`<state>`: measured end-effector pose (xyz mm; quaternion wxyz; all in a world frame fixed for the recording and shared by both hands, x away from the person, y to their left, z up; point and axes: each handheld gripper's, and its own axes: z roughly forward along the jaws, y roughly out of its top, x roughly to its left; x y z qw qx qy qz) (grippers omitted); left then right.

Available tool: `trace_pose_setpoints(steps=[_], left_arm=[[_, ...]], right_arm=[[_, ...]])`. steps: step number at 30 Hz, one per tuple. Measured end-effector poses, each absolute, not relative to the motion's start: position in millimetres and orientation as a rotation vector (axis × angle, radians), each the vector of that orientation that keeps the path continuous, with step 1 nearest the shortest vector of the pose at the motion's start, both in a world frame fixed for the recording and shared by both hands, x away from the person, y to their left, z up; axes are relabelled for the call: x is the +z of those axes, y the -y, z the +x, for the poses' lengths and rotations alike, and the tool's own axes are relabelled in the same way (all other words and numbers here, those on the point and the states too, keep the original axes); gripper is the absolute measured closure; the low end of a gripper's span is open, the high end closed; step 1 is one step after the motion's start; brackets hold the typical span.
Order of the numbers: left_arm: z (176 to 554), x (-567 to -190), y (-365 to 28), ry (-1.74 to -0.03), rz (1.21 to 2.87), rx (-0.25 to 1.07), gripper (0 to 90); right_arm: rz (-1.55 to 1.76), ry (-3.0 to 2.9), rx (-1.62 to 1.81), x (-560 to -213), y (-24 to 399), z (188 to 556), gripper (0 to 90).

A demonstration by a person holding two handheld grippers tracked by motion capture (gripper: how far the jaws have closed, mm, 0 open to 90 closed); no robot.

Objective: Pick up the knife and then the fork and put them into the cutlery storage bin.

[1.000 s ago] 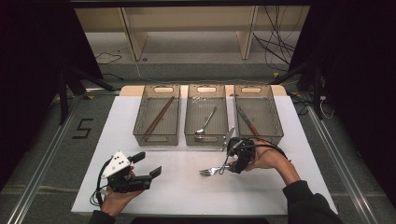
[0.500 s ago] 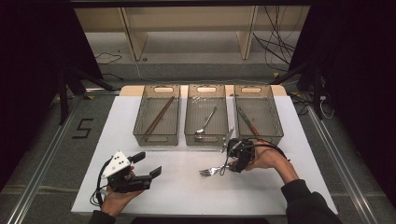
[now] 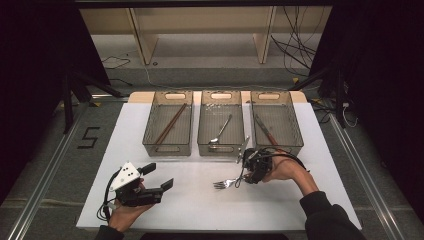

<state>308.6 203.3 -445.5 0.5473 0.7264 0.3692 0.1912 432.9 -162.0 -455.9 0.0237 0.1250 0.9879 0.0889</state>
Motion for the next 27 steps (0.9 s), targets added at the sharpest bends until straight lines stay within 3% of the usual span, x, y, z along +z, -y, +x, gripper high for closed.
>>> trace_pose_setpoints(steps=[27], left_arm=[[309, -445, -203, -0.876, 1.724, 0.457, 16.1]], right_arm=[[0.164, -3.047, 0.208, -454, 155, 418, 74.9]])
